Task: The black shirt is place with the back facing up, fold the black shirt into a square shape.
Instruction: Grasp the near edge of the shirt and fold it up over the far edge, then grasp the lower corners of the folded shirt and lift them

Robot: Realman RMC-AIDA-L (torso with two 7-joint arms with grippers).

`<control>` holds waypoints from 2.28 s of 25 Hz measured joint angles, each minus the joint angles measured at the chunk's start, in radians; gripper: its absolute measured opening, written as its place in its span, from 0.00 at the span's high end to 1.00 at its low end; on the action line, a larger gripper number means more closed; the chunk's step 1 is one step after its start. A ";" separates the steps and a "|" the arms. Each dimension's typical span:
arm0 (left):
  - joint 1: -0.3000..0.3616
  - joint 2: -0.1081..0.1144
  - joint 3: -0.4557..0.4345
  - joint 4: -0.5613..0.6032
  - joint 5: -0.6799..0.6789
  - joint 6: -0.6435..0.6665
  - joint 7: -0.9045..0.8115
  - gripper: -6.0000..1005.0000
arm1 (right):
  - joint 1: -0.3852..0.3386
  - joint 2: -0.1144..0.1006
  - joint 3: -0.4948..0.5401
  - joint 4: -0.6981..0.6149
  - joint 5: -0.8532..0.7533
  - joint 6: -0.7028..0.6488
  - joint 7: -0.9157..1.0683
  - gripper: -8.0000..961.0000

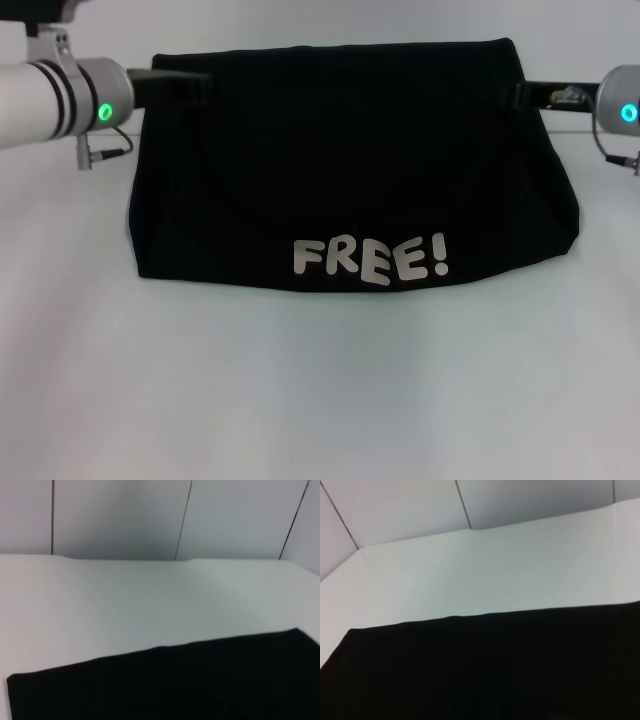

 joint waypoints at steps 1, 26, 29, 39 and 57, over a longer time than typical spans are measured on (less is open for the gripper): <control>0.000 -0.003 0.007 -0.002 0.000 -0.009 0.002 0.90 | 0.000 0.005 0.000 0.003 0.000 0.009 0.003 0.99; 0.151 -0.035 0.171 0.258 0.001 0.241 -0.253 0.31 | -0.143 0.037 0.002 -0.128 0.176 -0.185 -0.092 0.34; 0.213 -0.037 0.172 0.354 -0.006 0.417 -0.285 0.24 | -0.189 0.032 0.004 -0.157 0.207 -0.298 -0.139 0.30; 0.396 -0.055 0.178 0.503 -0.012 0.669 -0.280 0.07 | -0.282 0.024 0.008 -0.185 0.243 -0.584 -0.236 0.29; 0.385 -0.063 0.261 0.337 0.019 0.416 -0.280 0.07 | -0.292 0.024 0.010 -0.185 0.245 -0.571 -0.230 0.29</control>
